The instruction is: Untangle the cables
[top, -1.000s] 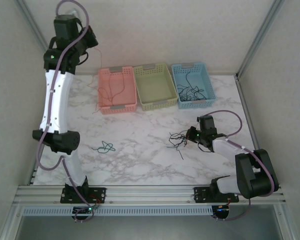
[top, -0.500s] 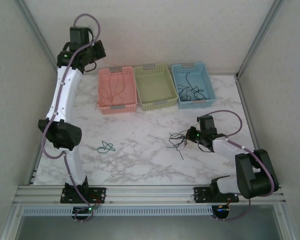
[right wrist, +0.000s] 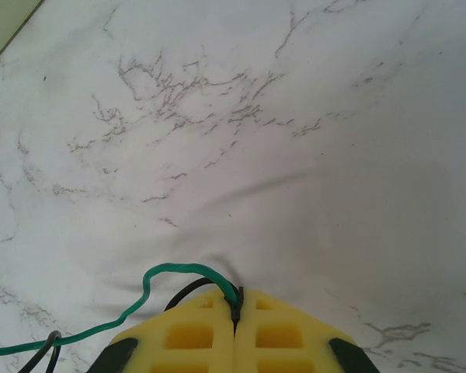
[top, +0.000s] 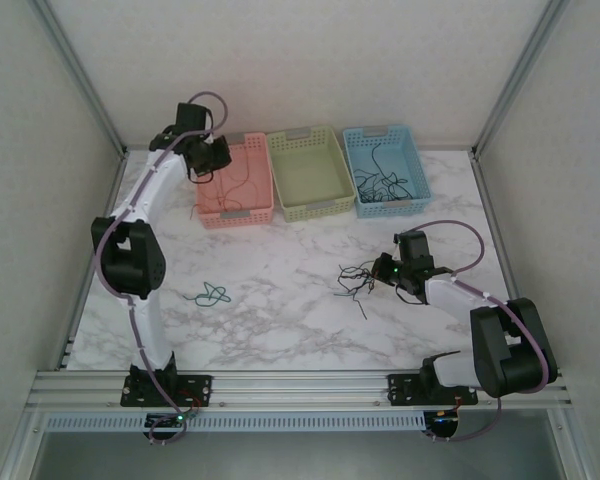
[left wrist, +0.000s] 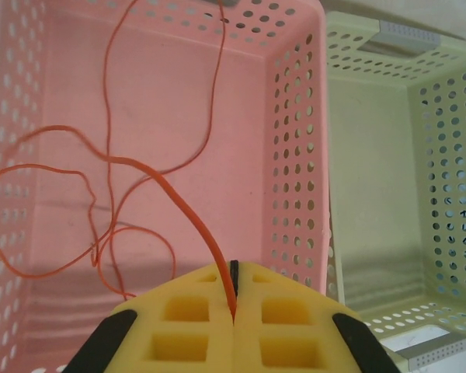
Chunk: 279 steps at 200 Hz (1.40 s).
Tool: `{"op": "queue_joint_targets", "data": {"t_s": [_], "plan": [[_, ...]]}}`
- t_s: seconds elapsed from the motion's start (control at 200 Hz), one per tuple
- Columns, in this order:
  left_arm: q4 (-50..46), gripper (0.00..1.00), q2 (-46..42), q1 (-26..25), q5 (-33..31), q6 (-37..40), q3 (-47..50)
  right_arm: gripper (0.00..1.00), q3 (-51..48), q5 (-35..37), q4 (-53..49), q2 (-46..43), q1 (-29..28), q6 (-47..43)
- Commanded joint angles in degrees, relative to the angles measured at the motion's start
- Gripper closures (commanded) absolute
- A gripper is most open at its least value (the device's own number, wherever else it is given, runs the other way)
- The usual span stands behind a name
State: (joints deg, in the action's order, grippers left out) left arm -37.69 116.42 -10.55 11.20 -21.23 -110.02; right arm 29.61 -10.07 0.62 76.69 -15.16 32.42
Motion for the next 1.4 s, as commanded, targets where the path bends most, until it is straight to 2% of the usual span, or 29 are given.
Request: {"op": "queue_joint_targets", "data": {"t_s": [0.0,0.07,0.16,0.285,0.37,0.475,0.606,0.671,0.851,1.031,1.096,1.151,1.271,1.391], "plan": [[0.2,0.95,2.5,-1.1,2.2,0.0,-1.1,1.00,-0.5,1.4,-0.4,-0.3,-0.2,0.2],[-0.7,0.90,3.4,-1.0,1.5,-0.2,-1.6,1.00,-0.5,1.4,-0.4,-0.4,-0.3,0.2],[-1.2,0.66,4.1,-0.4,1.4,-1.8,-1.6,1.00,-0.6,1.5,-0.4,-0.4,-0.3,0.2],[-2.7,0.49,4.6,0.0,2.3,-2.9,-3.7,1.00,-0.3,1.3,-0.6,-0.1,-0.2,0.2],[-3.8,0.42,3.6,0.0,2.8,-2.9,-4.7,1.00,-0.3,1.3,-0.6,-0.1,-0.4,0.1],[-3.3,0.40,-0.4,0.0,2.7,-3.6,-3.0,1.00,-0.4,1.3,-0.5,-0.2,-0.3,0.2],[0.6,0.40,-10.8,-0.4,2.0,-5.1,4.8,1.00,-0.2,1.2,-0.6,0.0,-0.4,0.1],[3.0,0.38,-17.5,-0.9,0.6,-5.8,11.7,1.00,-0.4,1.3,-0.6,-0.3,-0.3,0.1],[12.3,0.32,-37.6,-1.9,-2.9,-11.5,39.4,1.00,-0.5,1.5,-0.4,-0.5,-0.4,0.2],[11.2,0.31,-53.2,-2.8,-7.3,-15.1,60.7,1.00,-0.1,1.0,-0.5,0.2,-0.4,0.1],[10.4,0.31,-58.8,-3.8,-11.2,-19.3,68.0,1.00,0.1,1.2,-0.7,0.4,-0.5,0.1],[12.1,0.31,-62.9,-4.6,-11.5,-22.2,74.2,1.00,-0.1,1.6,-0.7,0.2,-0.5,0.2],[12.1,0.31,-67.4,-7.2,-14.3,-26.1,82.0,1.00,-0.4,2.2,-0.6,-0.4,-0.6,0.4],[9.4,0.31,-67.9,-9.1,-15.5,-28.5,83.8,1.00,-0.3,2.1,-0.6,-0.2,-0.6,0.4]]}}
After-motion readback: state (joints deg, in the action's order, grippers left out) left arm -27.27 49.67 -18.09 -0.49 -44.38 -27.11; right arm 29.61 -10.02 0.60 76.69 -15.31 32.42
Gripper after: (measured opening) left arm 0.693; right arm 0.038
